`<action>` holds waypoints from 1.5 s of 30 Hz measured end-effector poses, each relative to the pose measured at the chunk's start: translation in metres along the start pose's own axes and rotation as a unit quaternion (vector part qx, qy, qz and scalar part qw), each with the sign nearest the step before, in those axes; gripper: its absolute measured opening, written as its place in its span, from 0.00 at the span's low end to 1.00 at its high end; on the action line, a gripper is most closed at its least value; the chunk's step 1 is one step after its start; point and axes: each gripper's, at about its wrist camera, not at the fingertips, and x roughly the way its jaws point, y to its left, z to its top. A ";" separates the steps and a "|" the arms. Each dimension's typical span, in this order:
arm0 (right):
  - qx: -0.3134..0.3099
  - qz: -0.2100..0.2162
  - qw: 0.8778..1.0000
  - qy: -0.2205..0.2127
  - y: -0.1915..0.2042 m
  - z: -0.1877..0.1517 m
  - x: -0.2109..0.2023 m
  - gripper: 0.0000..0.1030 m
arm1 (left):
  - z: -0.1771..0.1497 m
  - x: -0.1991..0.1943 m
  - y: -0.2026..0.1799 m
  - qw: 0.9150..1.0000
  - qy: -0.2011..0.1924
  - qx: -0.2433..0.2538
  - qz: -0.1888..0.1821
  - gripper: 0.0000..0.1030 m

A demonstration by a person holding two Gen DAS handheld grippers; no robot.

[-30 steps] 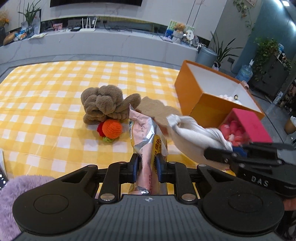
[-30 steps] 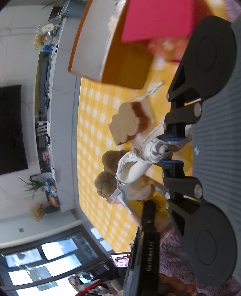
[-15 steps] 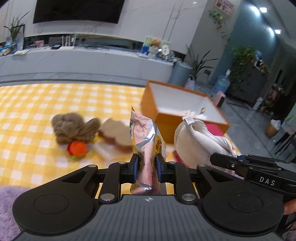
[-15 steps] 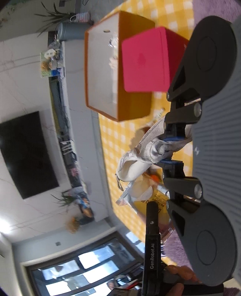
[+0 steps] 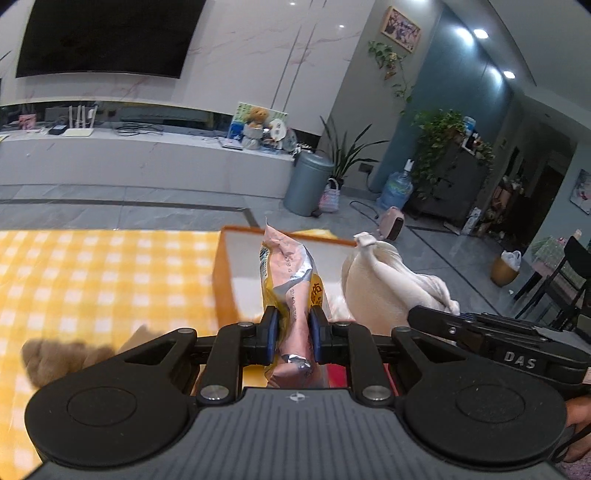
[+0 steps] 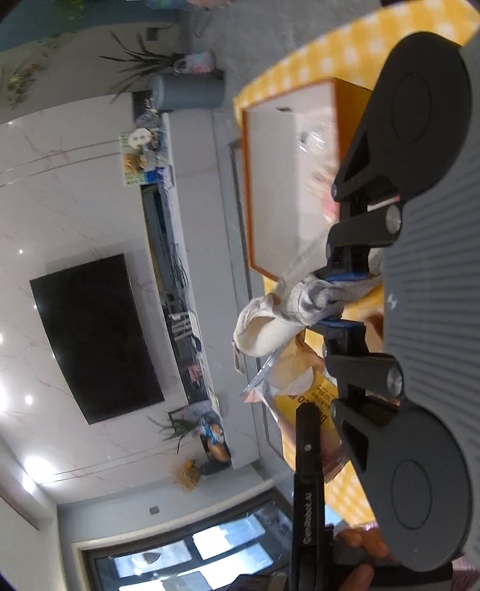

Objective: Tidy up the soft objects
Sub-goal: 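Carry the packet with the left tool while the right tool carries the cloth bag to the orange box, then open both tools to drop the packet and cloth bag into the orange box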

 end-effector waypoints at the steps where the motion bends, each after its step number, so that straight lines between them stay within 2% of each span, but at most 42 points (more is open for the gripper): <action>1: -0.002 -0.004 1.000 0.000 -0.004 0.006 0.005 0.17 | 0.003 0.005 0.000 1.000 0.000 0.004 -0.002 0.20; 5: 0.000 -0.012 1.000 0.000 -0.022 0.028 0.028 0.17 | 0.018 0.033 -0.003 1.000 0.004 0.016 -0.004 0.20; 9: -0.005 -0.023 1.000 -0.006 -0.037 0.045 0.058 0.18 | 0.028 0.062 0.003 1.000 0.015 0.006 -0.013 0.20; 14: -0.019 -0.044 0.999 0.013 -0.050 0.056 0.106 0.18 | 0.037 0.096 0.008 0.999 0.031 0.014 -0.008 0.20; 22: -0.045 -0.071 0.992 0.091 -0.072 0.059 0.179 0.20 | 0.034 0.144 0.017 0.996 0.077 0.034 0.010 0.20; 26: -0.060 -0.092 0.985 0.136 -0.084 0.051 0.208 0.21 | 0.029 0.169 0.018 0.994 0.100 0.036 0.004 0.19; 29: -0.069 -0.098 0.980 0.160 -0.093 0.044 0.223 0.21 | 0.026 0.183 0.017 0.993 0.110 0.044 0.008 0.18; 33: -0.075 -0.103 0.974 0.186 -0.101 0.034 0.236 0.21 | 0.023 0.196 0.018 0.992 0.118 0.053 0.007 0.06; 39: -0.074 -0.099 0.968 0.220 -0.106 0.020 0.249 0.25 | 0.022 0.202 0.020 0.990 0.128 0.055 0.005 0.06; 45: -0.068 -0.091 0.968 0.224 -0.100 0.023 0.244 0.41 | 0.022 0.194 0.017 0.991 0.126 0.049 0.004 0.10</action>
